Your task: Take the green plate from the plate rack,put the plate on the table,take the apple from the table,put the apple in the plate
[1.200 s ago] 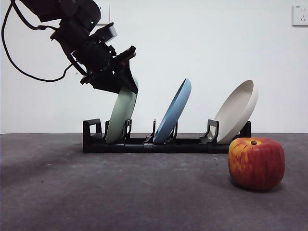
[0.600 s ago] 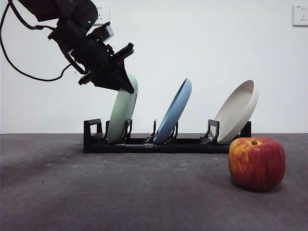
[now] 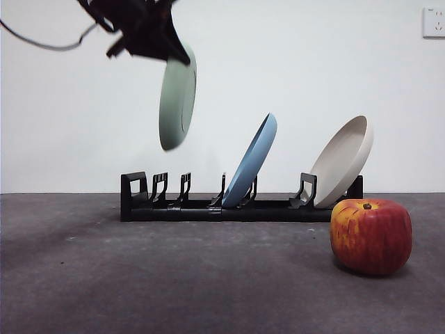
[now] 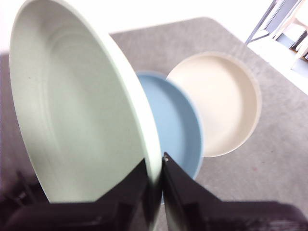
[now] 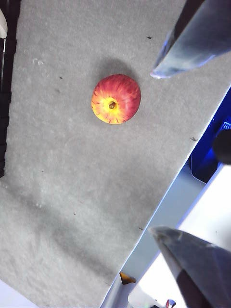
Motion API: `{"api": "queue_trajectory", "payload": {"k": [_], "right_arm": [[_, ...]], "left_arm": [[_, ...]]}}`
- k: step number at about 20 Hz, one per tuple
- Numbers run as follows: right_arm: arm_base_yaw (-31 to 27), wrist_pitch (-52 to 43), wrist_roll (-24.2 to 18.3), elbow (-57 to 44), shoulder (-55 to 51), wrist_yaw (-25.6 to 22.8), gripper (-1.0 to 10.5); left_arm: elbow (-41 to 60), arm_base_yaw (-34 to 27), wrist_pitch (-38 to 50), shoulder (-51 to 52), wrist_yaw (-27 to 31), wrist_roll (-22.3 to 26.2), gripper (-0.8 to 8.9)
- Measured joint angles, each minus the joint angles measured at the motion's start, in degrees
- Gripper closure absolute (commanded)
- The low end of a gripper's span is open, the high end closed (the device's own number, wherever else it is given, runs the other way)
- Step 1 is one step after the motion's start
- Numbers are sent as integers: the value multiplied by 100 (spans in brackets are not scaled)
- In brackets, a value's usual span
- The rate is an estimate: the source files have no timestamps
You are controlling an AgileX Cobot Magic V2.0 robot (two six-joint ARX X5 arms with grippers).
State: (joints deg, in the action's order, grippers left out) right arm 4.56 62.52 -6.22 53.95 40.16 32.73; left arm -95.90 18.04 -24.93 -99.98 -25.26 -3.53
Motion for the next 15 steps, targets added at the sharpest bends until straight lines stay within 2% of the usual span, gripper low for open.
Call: {"api": "queue_trajectory", "payload": {"k": [3, 5, 10, 13, 15], "right_arm": [[0, 0, 0, 0, 0, 0, 320], [0, 0, 0, 0, 0, 0, 320], [0, -2, 0, 0, 0, 0, 320], [0, -2, 0, 0, 0, 0, 320], [0, -2, 0, 0, 0, 0, 320]], "left_arm": [[-66, 83, -632, 466, 37, 334, 822], [-66, 297, -1152, 852, 374, 684, 821], [-87, 1408, -2343, 1637, 2061, 1631, 820], [-87, 2323, -2994, 1617, 3136, 1921, 820], [76, 2940, -3130, 1582, 3755, 2011, 820]]}}
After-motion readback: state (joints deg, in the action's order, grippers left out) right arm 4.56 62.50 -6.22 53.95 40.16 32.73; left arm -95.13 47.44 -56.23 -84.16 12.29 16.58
